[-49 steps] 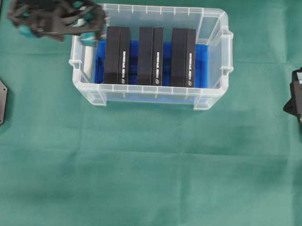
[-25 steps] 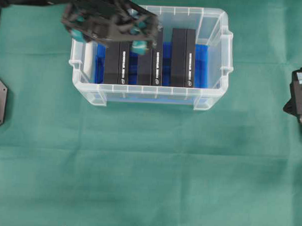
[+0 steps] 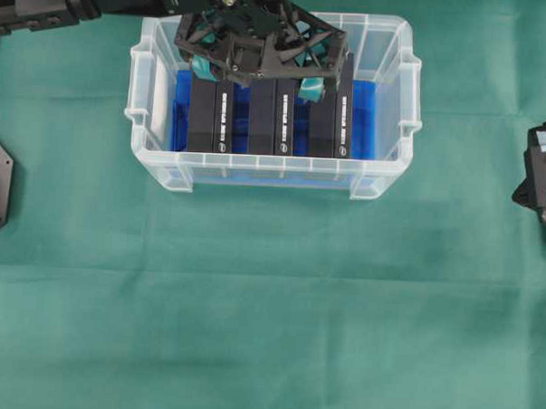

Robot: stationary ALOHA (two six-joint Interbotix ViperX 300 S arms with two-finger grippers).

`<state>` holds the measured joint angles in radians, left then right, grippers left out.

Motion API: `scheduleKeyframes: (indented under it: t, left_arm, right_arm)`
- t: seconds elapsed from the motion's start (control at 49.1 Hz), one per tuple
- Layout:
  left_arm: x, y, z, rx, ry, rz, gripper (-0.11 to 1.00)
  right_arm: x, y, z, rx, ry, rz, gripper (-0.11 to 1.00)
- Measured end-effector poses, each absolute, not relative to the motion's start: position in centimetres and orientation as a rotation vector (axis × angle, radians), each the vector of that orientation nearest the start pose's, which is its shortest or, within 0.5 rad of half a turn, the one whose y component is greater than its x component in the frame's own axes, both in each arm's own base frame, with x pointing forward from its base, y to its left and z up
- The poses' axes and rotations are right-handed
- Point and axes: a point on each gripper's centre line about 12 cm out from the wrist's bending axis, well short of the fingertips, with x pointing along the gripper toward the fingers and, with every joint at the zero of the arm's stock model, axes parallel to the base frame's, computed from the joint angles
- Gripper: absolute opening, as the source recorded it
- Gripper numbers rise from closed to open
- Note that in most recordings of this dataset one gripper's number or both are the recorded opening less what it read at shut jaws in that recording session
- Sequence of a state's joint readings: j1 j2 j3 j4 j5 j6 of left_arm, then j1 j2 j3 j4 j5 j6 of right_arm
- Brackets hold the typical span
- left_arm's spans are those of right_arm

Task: Take the box out of the case with the left arm.
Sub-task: 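Move the open left gripper over the middle black box in the bin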

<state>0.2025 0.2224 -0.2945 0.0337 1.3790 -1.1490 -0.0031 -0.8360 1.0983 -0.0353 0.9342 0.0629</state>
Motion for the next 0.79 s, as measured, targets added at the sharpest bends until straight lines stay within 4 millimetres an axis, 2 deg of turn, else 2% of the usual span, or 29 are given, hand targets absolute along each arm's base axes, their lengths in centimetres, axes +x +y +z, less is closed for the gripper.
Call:
scheduleKeyframes:
  t: [0.794]
  left_arm:
    - [44.4,9.37,30.83,-1.073,1.065,0.939,0.96]
  right_arm:
    - [14.91,-0.28,18.41,0.034,1.206,-0.05,-0.01]
